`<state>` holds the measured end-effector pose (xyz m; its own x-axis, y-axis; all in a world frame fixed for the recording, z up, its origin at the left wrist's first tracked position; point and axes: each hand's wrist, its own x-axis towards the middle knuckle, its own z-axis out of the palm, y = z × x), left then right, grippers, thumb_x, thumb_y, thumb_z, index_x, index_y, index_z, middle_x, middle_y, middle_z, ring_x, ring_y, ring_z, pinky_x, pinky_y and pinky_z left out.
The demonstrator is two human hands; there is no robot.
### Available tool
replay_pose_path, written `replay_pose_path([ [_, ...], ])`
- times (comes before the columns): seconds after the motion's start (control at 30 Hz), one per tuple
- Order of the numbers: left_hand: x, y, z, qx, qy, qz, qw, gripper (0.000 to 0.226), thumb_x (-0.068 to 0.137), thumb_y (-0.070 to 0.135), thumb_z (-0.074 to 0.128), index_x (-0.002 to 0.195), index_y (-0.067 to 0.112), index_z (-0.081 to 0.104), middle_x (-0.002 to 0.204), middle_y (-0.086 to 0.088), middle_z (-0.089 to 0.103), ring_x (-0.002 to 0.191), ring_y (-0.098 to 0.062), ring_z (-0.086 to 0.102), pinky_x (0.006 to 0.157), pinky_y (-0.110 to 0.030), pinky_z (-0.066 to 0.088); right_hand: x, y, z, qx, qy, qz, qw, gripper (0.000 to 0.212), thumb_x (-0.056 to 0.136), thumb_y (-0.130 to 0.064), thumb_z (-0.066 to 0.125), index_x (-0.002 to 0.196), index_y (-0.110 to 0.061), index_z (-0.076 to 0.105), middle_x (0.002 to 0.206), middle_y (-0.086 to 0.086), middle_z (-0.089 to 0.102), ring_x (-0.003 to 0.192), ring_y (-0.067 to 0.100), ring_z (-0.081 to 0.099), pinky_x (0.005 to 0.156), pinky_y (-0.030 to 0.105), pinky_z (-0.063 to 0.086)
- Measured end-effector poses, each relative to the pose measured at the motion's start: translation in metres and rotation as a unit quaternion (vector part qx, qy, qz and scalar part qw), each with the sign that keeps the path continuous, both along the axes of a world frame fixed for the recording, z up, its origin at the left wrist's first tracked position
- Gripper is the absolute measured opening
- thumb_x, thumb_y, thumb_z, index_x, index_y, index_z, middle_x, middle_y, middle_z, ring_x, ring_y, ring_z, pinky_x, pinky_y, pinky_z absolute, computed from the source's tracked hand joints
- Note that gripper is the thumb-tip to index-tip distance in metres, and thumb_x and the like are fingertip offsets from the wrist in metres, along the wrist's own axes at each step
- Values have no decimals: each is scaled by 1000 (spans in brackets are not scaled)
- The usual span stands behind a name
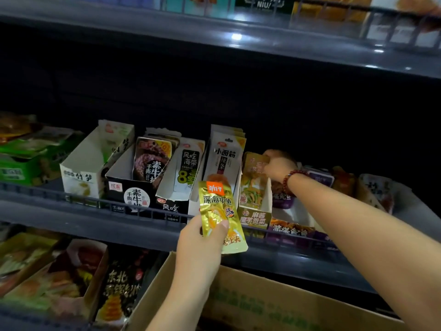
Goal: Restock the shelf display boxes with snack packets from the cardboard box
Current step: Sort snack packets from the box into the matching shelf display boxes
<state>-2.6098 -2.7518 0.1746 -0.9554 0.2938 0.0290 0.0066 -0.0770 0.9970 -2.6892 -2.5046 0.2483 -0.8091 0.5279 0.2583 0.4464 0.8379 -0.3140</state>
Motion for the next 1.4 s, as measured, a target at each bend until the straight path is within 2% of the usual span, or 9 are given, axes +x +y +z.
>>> replay_pose_path([
  [0.1, 1, 2, -2, 3, -4, -6, 1000, 6, 94, 24, 60, 95, 26, 66, 92, 10, 71, 81, -1, 66, 48, -6, 43, -9, 5, -6, 0, -6, -7, 1000, 23, 87, -41, 60, 107, -31, 56, 124, 6, 54, 115, 29, 49, 97, 43, 45],
  [0.23, 1, 5, -3, 5, -7, -9, 1000, 8, 94, 25, 61, 90, 29, 66, 89, 11, 71, 79, -1, 66, 48, -6, 42, -9, 9, -5, 23, 16, -20, 999, 22, 90, -35, 59, 111, -27, 60, 122, 5, 54, 119, 27, 45, 100, 37, 40],
  [0.6, 0, 4, -5, 30, -22, -15, 999, 7, 92, 22, 63, 93, 26, 68, 86, 10, 73, 69, 5, 67, 46, -5, 42, -3, 13, -17, -30, 151, 17, 988, 37, 81, -28, 73, 115, -24, 59, 116, 1, 47, 108, 20, 53, 82, 28, 45],
  [0.73, 0, 3, -5, 21, -9, -9, 1000, 6, 90, 21, 66, 94, 24, 69, 88, 8, 74, 75, -4, 69, 48, -6, 44, 19, -6, -15, -54, 200, 56, 977, 25, 85, -28, 70, 108, -22, 64, 110, -1, 54, 99, 13, 55, 70, 17, 39],
  [0.87, 2, 2, -2, 24, 5, -20, 1000, 8, 88, 17, 69, 92, 23, 71, 84, 8, 75, 74, -3, 70, 50, -7, 45, 55, -40, -8, -176, 153, 139, 962, 13, 90, -33, 62, 101, -28, 66, 107, -10, 64, 89, -1, 54, 73, 11, 42],
  [0.97, 6, 1, 2, 29, 3, -44, 999, 9, 87, 14, 70, 93, 19, 71, 81, 7, 76, 71, -2, 70, 51, -9, 46, 82, -61, -5, -252, 68, 163, 952, 23, 94, -44, 50, 98, -29, 67, 111, 5, 69, 95, 15, 63, 76, 20, 46],
  [1.13, 19, 0, 12, 29, -13, -77, 997, 7, 85, 14, 71, 92, 17, 71, 81, 4, 76, 79, -14, 73, 73, -29, 55, 123, -74, 4, -491, 100, 194, 844, 36, 98, -40, 43, 84, -13, 63, 66, -3, 61, 59, 11, 54, 56, 24, 37],
  [1.23, 31, 1, 16, 5, -12, -101, 995, 10, 84, 14, 72, 93, 18, 71, 82, 4, 76, 79, -13, 73, 77, -33, 56, 151, -70, 4, -432, 73, 207, 875, 26, 94, -36, 52, 81, -18, 65, 71, -6, 64, 59, 6, 54, 57, 20, 41],
  [1.4, 46, 17, 22, -47, 10, -94, 994, 11, 88, 22, 69, 98, 18, 70, 91, 5, 74, 76, -4, 69, 55, -11, 46, 191, -66, -4, -379, 104, 139, 909, 28, 92, -32, 59, 85, -8, 70, 69, 0, 66, 51, 6, 53, 48, 11, 38],
])
